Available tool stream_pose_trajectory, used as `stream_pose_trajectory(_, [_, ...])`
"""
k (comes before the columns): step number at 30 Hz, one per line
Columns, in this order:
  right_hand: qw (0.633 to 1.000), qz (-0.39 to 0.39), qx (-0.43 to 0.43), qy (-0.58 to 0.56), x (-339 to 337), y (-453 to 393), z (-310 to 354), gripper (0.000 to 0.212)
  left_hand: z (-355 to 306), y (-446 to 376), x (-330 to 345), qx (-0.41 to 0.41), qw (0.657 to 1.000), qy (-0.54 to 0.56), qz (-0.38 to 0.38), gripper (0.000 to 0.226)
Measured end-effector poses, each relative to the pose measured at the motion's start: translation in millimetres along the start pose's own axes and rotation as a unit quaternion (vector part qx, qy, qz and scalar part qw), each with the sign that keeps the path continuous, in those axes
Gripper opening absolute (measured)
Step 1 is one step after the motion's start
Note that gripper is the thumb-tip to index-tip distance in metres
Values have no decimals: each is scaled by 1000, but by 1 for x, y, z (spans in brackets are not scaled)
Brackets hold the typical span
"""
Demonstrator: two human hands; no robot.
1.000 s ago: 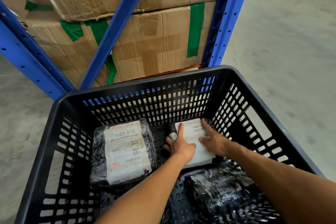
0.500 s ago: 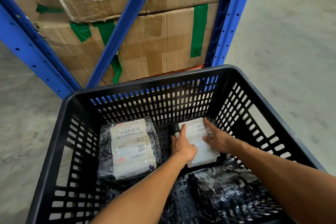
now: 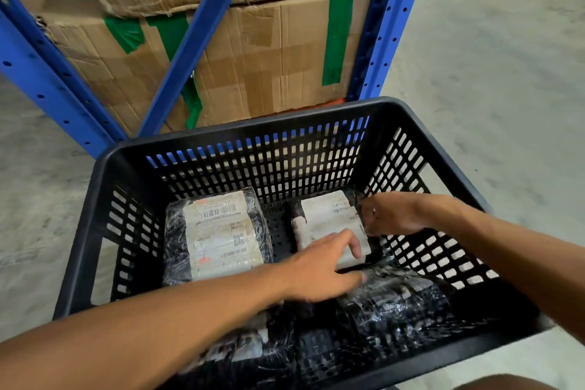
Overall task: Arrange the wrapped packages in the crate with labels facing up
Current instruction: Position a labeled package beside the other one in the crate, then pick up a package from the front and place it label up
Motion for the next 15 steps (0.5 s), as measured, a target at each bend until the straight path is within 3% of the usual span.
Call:
stream_pose_trajectory(3, [995,89,-27,23,24,28,-14,16,-16,17,15,28,994,45,96,46])
stream_pose_trajectory(6, [988,148,-38,11,46,48,-23,11,-26,16,21,75,993,-4,95,34])
stream_pose_trajectory(8, [988,151,-41,11,50,55,-27,17,-23,11,18,107,992,-34,61,16])
stream_pose_trajectory(11, [990,134,-29,10,54,54,-37,35,-5,8,-1,67,998,0,16,21])
stream_pose_trajectory(15, [990,117,-57,55,68,52,-35,55,-5,11,0,56,995,4,86,20])
Point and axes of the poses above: each hand's wrist, its own y-axis away from the middle knuckle, its own x-axis out of the palm, z = x × y, the point moved 8 cm from there along -y, towards the middle knuckle, and after that the axes turned 13 degrees about x, right-handed, at the moved point
